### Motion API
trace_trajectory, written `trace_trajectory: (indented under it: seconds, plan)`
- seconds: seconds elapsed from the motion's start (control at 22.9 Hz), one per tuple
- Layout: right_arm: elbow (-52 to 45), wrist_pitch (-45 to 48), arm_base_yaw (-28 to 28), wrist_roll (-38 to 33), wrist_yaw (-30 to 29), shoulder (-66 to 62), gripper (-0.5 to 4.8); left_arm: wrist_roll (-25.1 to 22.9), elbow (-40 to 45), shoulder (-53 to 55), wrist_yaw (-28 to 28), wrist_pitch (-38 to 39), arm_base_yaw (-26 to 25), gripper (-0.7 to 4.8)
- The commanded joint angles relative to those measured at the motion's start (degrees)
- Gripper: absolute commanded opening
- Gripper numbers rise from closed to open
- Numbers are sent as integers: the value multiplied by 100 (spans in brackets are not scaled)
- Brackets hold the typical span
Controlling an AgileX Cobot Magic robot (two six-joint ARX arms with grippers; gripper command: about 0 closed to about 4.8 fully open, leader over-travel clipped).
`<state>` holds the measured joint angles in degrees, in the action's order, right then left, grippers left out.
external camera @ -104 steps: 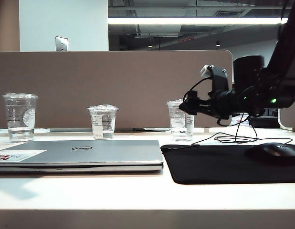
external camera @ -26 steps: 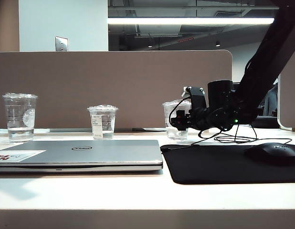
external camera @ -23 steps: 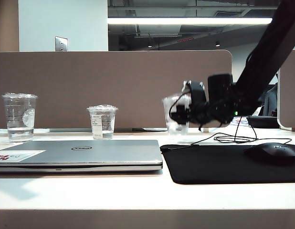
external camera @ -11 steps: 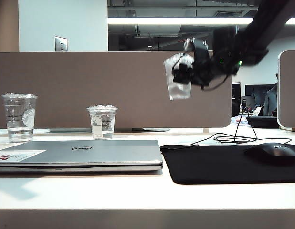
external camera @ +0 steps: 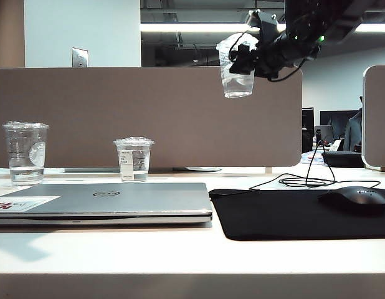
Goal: Pick up the coffee cup on the right and place it on the right side of the laptop.
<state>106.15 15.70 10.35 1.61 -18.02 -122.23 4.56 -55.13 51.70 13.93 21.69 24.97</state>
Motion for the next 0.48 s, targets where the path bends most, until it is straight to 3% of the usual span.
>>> trace_trajectory:
  seconds: [0.04,0.48]
  plan:
    - [37,-85,-4,20,2,212,231,-2,-31,-9,26,-76,4,-5]
    - [28,-479,24,39,-11,459,232,-2,-31,-9,26,-76,4,-5]
